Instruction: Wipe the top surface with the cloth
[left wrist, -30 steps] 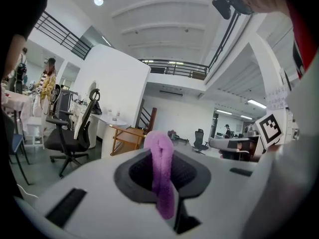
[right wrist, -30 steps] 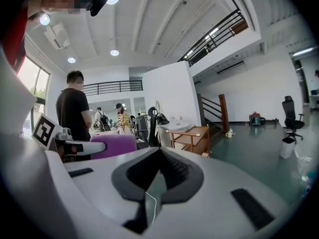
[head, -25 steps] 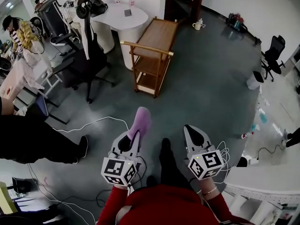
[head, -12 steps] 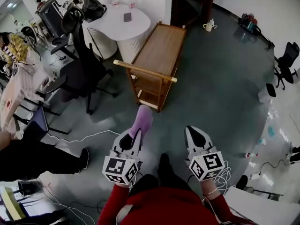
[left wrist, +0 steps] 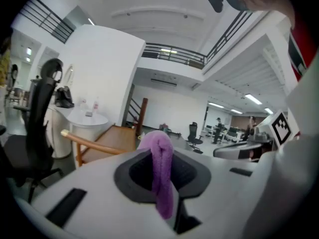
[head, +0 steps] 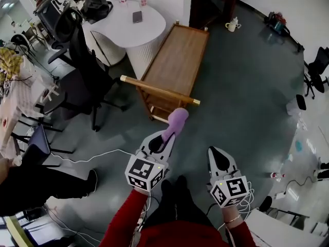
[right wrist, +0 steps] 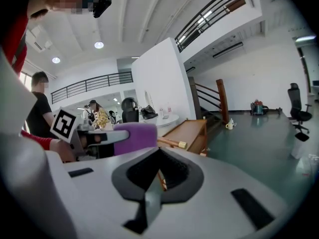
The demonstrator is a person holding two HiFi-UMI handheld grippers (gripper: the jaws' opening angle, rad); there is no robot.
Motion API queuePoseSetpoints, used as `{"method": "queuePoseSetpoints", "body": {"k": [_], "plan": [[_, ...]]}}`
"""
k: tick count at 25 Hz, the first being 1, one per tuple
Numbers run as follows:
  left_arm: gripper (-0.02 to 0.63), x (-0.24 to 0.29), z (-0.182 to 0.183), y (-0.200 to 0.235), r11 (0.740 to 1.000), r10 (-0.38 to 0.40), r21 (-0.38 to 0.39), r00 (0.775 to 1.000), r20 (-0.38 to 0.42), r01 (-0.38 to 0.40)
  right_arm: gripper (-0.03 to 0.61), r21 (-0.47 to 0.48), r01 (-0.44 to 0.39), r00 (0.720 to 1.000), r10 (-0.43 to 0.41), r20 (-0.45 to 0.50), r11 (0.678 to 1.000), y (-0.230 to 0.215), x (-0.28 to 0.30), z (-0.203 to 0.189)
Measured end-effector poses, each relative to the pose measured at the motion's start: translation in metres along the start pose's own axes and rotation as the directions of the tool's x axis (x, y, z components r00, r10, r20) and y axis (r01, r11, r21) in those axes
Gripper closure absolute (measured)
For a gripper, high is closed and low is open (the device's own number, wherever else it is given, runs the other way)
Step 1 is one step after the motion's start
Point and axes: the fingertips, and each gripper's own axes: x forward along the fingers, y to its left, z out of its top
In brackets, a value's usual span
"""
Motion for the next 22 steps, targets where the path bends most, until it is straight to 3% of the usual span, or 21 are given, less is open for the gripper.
{"method": "queuePoseSetpoints", "body": {"k": [3, 10, 15, 18, 22], "plan": [[0.561, 0.045, 0.013, -0.007, 0.994, -0.102, 0.038, 0.994, 0.027, 0.101, 0.568, -0.005, 0.010, 1.000, -0.011, -0.030, 1.000, -0.004, 0.013, -0.014], [0.561, 0.082, 0.002, -0.007, 0.982, -0.171, 0.081, 0.985, 0.014, 0.169, 0.568, -0.014, 0.015, 0.998, -0.016, -0.062, 1.000, -0.012, 0.041, -0.029], [0.561, 0.100, -0.018, 0.005, 0.980, -0.181, 0.078, 0.983, -0.025, 0.183, 0.566, -0.014, 0.001, 0.996, -0.002, -0.084, 1.000, -0.018, 0.060, -0.044], [0.561, 0.122, -0.035, 0.021, 0.970, -0.178, 0.164, 0.984, -0.021, 0.179, 0.568, -0.047, -0.034, 0.996, 0.031, -0.078, 0.998, -0.027, 0.083, -0.071], [0.561, 0.143, -0.036, 0.062, 0.969, -0.145, 0.212, 0.987, 0.061, 0.129, 0.567, -0.073, -0.066, 0.997, 0.062, -0.053, 0.995, -0.040, 0.122, -0.114]]}}
